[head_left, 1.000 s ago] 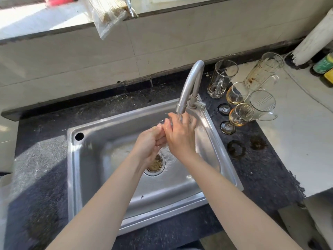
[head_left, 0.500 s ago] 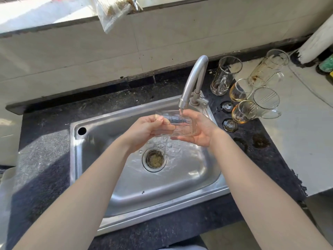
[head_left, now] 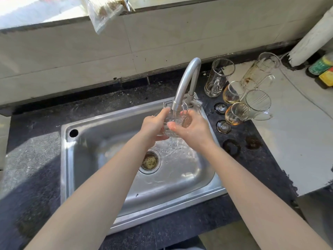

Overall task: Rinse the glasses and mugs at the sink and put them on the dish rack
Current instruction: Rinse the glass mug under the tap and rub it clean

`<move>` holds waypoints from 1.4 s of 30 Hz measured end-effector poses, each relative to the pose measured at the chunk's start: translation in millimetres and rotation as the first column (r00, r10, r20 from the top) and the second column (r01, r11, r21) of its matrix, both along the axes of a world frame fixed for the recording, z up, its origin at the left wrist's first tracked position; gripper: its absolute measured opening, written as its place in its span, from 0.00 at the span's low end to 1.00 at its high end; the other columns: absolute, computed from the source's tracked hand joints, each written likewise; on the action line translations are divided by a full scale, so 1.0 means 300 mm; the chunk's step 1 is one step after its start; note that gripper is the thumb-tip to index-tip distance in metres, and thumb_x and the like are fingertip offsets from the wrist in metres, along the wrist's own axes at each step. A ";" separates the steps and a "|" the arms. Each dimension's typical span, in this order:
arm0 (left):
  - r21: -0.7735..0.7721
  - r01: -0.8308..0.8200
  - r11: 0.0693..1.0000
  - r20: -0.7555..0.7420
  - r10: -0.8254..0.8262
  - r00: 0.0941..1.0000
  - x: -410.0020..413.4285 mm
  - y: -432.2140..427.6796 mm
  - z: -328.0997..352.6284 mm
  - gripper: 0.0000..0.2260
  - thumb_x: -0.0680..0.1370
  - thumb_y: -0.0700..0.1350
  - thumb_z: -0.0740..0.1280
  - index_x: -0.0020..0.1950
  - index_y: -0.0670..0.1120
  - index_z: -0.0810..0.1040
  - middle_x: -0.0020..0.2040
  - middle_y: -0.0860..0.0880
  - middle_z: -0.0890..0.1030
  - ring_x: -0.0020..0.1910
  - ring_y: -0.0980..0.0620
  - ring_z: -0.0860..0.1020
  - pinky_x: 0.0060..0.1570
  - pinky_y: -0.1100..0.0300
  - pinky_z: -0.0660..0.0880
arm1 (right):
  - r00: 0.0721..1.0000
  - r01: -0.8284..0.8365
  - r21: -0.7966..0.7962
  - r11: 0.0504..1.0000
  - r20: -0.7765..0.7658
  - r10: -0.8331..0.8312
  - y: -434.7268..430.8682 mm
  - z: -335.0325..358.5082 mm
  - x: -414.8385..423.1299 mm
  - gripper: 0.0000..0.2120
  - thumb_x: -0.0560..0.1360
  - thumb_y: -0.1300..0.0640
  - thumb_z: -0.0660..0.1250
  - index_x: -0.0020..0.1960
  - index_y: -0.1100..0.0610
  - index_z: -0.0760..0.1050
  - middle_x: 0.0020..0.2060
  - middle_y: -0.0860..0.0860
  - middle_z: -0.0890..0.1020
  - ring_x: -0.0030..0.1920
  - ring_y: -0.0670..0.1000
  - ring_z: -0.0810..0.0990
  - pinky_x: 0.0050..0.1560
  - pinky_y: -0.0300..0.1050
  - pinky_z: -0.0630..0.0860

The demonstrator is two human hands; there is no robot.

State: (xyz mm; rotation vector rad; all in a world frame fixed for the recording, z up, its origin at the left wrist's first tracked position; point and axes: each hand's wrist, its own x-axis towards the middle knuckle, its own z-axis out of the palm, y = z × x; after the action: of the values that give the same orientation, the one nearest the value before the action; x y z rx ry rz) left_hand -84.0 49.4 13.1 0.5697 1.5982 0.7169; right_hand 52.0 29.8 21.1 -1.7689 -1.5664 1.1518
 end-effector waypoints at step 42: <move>0.116 0.019 0.993 -0.028 -0.016 0.999 -0.028 -0.035 0.056 0.18 0.81 0.58 0.57 0.55 0.45 0.76 0.45 0.53 0.79 0.41 0.56 0.77 0.46 0.56 0.74 | 0.647 0.432 -0.469 0.770 -0.433 -0.627 0.087 -0.070 -0.117 0.12 0.67 0.51 0.73 0.43 0.58 0.76 0.36 0.52 0.80 0.37 0.53 0.78 0.40 0.48 0.76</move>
State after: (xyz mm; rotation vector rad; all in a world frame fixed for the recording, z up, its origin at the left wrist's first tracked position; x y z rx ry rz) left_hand -92.4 39.0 29.7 0.6800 1.5816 0.7956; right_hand 16.9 55.8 0.2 -1.6758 -0.4430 1.4838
